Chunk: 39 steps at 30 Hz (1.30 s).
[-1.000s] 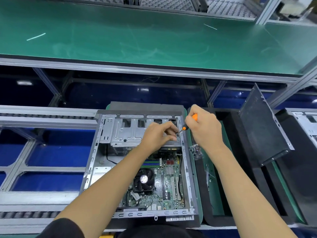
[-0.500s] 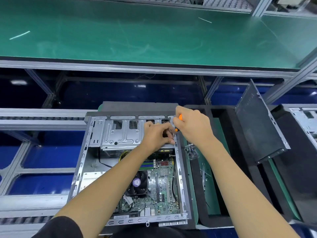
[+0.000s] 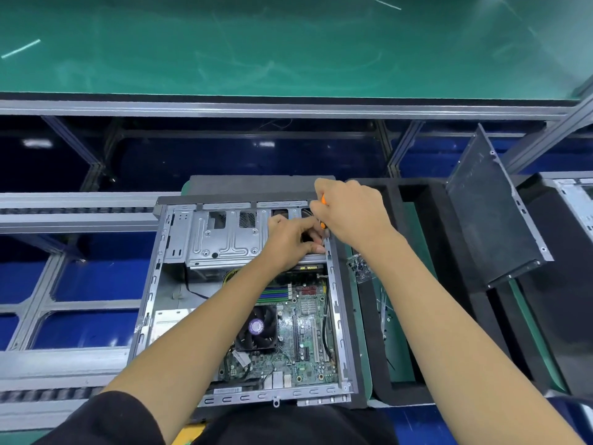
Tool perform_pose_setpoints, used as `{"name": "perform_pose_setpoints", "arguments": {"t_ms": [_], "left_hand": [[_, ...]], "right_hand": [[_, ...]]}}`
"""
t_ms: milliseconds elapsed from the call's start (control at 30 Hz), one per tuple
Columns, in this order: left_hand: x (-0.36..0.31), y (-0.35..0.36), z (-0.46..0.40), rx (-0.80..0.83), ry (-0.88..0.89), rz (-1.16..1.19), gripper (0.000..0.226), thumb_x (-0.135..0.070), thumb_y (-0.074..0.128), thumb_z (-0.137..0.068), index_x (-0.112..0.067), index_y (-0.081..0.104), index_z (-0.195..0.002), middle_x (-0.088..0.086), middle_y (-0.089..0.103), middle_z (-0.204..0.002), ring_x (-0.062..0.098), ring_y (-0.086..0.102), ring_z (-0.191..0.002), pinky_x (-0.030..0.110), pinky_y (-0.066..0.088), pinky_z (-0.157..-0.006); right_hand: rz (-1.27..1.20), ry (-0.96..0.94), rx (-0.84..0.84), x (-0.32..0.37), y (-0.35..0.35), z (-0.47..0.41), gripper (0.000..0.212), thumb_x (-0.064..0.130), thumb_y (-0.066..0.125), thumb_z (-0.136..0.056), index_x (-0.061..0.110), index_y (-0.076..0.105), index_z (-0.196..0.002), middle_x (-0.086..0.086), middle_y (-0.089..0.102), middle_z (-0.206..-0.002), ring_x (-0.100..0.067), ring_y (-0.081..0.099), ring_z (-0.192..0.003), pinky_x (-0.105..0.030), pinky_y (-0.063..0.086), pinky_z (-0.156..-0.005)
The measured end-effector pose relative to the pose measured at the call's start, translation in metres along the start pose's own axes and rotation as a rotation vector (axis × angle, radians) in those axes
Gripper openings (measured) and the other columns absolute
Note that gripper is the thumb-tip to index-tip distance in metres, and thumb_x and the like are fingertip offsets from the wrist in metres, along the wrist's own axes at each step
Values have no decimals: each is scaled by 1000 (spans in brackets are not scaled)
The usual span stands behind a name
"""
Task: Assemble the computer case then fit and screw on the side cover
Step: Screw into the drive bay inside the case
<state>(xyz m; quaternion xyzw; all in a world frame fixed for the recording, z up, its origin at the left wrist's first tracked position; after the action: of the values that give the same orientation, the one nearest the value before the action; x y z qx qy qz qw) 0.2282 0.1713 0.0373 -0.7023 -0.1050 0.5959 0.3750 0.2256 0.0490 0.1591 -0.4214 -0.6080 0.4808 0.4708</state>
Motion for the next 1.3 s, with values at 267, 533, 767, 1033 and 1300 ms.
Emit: {"name": "perform_pose_setpoints", "arguments": {"t_ms": [267,533,767,1033,1300], "left_hand": [[3,0,-1,0,40,-24,22,-22,81,-82,-35,63,-80,-25,67,-77,-13,54,-87,33,23,-94],[5,3,-1,21,54,2,14,-20,79,-83,-23,65,-84,-20,70,-83,-5,57,-89,31,22,-92],[4,3,-2,13,63,6,24,-24,78,-83,-32,55,-78,-17,68,-81,1,60,-85,36,23,-101],[3,0,-1,31,34,124,18,-13,81,-81,-13,64,-79,-3,71,-79,17,66,-82,52,45,-99],[2,-1,-1,14,5,111,16,-11,81,-82,-9,66,-81,1,72,-82,22,67,-83,41,52,-87]], "right_hand": [[-87,21,4,6,-2,-10,20,29,51,-93,17,45,-78,3,45,-65,-26,47,-69,-34,25,-52],[-151,103,43,8,0,-17,24,27,53,-92,17,45,-72,0,51,-65,-23,45,-59,-31,30,-52],[-184,146,36,4,-2,-20,28,25,53,-89,17,42,-65,1,48,-59,-21,40,-52,-29,31,-49],[-189,127,56,10,-1,-20,28,23,54,-89,16,41,-65,1,46,-58,-20,38,-50,-29,29,-48],[-138,89,70,15,0,-21,27,24,53,-92,15,45,-68,0,50,-60,-20,43,-53,-29,31,-49]]}}
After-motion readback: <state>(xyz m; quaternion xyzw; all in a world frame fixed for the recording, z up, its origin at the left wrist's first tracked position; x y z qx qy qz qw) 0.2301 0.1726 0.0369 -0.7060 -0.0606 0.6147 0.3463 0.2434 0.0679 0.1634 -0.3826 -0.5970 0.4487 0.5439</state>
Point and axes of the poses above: each hand's wrist, its own z-axis away from the middle knuckle, its own y-axis out of the palm, x = y × z, the point moved 4 cm from there along -z, towards the middle knuckle
